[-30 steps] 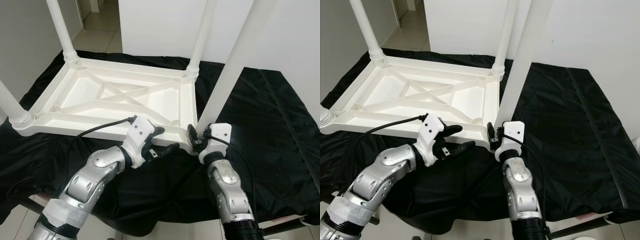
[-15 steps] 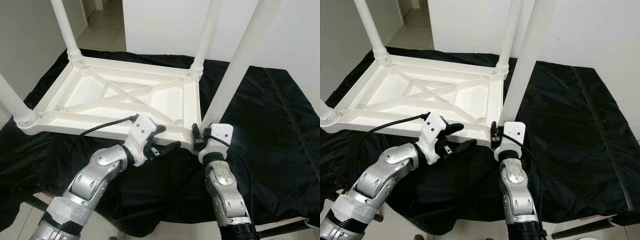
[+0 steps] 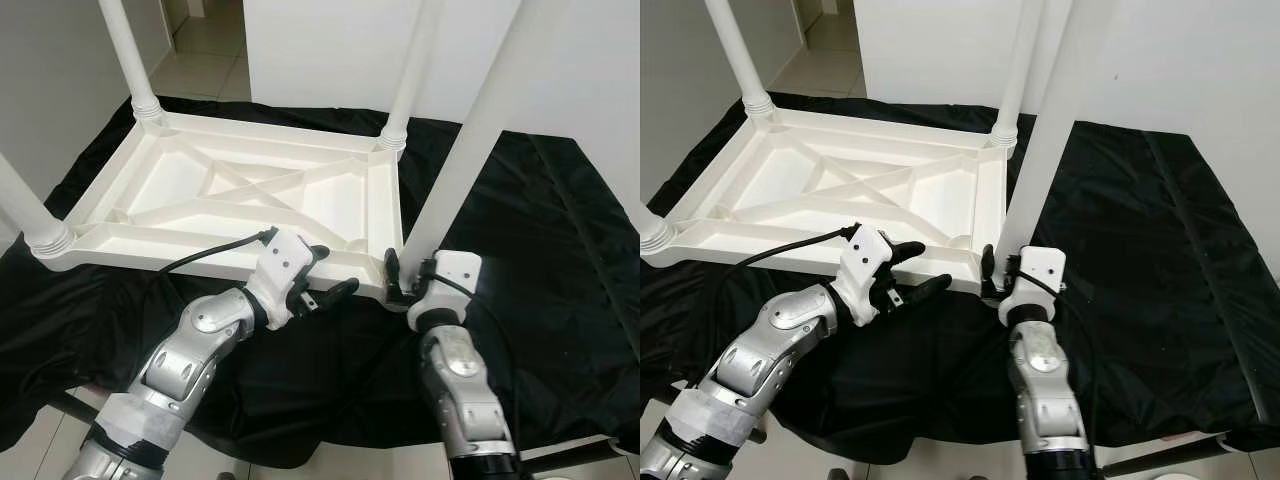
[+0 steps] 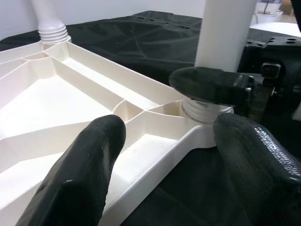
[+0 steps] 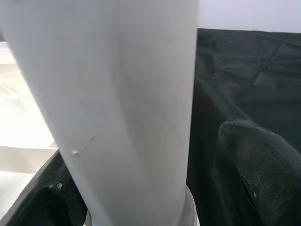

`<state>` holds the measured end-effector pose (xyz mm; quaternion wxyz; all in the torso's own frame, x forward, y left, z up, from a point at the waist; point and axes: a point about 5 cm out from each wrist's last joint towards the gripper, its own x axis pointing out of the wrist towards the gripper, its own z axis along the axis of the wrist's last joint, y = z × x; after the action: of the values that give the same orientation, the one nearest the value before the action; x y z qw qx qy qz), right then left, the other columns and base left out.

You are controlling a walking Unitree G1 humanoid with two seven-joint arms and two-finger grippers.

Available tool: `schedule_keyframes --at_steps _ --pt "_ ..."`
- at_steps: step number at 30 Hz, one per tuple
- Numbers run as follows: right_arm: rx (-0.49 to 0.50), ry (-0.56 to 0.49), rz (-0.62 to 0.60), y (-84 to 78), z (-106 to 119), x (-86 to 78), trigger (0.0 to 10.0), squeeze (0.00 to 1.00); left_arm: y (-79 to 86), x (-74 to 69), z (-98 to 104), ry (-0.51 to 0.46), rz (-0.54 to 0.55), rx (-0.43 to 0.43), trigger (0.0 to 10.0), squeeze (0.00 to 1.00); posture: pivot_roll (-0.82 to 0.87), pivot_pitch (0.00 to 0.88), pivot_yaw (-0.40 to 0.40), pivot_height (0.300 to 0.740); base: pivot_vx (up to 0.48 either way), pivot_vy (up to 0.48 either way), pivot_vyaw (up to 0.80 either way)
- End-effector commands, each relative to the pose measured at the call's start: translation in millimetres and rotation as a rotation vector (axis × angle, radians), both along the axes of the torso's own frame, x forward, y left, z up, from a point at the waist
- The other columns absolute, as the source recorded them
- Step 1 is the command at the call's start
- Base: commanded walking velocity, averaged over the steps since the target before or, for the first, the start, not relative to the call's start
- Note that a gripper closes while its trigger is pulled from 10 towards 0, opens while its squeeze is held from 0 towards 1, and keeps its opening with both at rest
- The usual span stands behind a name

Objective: Building children table

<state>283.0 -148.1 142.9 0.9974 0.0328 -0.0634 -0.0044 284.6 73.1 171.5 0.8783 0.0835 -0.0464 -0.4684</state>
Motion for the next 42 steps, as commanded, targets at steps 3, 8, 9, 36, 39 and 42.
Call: schedule_keyframes --at_steps 3,8,9,36,39,42 --pt "0.005 0.013 0.045 -13.6 0.0 0.4 10.0 1.0 0.6 -1.7 -1.6 0.005 0.01 0.009 10.0 0.0 -0.02 0.099 -0.032 0.74 0.0 0.0 0.0" --pt "-0.069 -0.005 0.239 -21.3 6.9 3.5 10.0 0.0 -1.7 -11.3 -2.8 0.057 -0.088 -0.007 10.0 0.0 -0.02 0.101 -0.033 0.74 0.0 0.0 0.0" --pt "-0.104 -0.005 0.303 -20.0 6.7 3.8 10.0 0.0 -2.6 -12.8 -3.1 0.064 -0.098 -0.01 10.0 0.0 -0.02 0.101 -0.033 0.74 0.0 0.0 0.0" --pt "-0.307 0.082 0.755 -19.5 -3.4 43.6 0.0 0.0 -13.2 -14.7 -2.4 0.076 -0.141 0.015 10.0 0.0 0.0 0.051 -0.032 0.74 0.0 0.0 0.0" --pt "-0.31 0.083 0.765 -19.5 -4.7 44.1 0.0 0.0 -13.7 -15.0 -2.5 0.076 -0.142 0.016 10.0 0.0 0.0 0.051 -0.032 0.74 0.0 0.0 0.0" --pt "-0.292 0.098 0.788 -20.8 -11.9 41.6 0.0 0.0 -15.0 -15.4 -3.1 0.076 -0.138 0.022 10.0 0.0 0.0 0.045 -0.038 0.74 0.0 0.0 0.0"
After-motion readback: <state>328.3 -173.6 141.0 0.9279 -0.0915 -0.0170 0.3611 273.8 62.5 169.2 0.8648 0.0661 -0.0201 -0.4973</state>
